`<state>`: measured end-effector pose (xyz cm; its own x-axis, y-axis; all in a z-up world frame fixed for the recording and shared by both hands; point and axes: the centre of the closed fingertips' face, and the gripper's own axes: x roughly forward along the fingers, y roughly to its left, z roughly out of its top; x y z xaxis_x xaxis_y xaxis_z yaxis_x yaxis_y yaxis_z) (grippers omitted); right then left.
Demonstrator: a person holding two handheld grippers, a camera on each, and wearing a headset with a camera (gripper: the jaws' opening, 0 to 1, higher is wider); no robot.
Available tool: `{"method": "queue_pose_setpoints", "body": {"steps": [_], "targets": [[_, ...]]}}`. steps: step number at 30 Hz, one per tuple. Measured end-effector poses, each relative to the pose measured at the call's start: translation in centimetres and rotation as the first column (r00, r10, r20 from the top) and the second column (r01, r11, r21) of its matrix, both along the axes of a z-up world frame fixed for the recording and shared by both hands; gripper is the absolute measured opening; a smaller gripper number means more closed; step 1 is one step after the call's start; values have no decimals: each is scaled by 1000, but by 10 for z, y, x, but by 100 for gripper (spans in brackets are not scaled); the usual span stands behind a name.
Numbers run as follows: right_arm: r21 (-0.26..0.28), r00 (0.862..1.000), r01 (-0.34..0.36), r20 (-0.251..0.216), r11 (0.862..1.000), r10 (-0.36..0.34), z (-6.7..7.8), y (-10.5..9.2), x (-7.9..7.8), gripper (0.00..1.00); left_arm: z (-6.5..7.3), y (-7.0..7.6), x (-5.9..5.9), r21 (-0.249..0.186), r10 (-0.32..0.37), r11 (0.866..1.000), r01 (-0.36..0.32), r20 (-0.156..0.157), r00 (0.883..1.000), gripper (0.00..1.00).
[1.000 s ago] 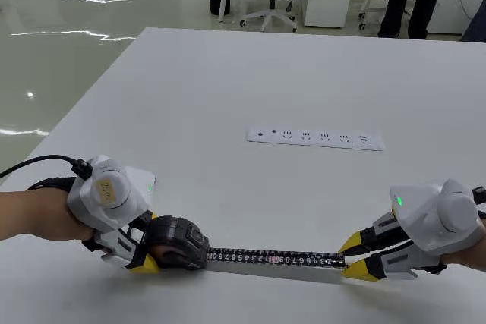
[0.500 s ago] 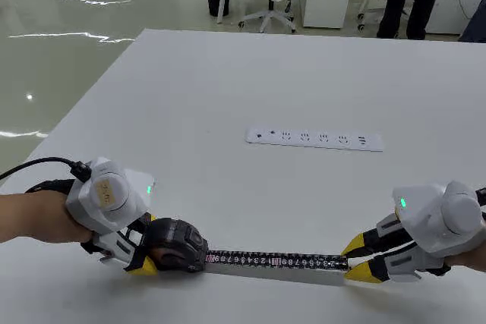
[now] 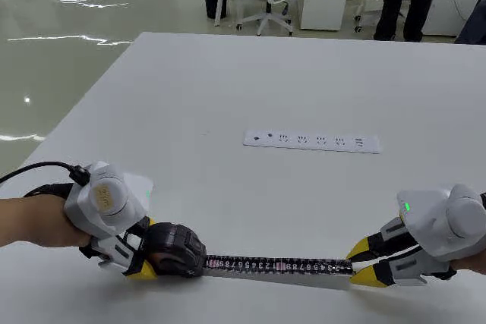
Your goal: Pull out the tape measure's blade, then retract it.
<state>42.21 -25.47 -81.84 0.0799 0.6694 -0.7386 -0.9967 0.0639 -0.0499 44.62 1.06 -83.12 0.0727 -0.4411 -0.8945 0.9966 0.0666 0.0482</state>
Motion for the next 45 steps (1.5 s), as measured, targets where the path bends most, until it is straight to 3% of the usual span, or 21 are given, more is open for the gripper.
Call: {"method": "queue_pose_setpoints", "body": {"steps": [45], "targets": [[-32,1000,13,-4,999,-13,-8,-17,-2,12,0,-1,0,9,-9,1000,9,4,1000,28]]}}
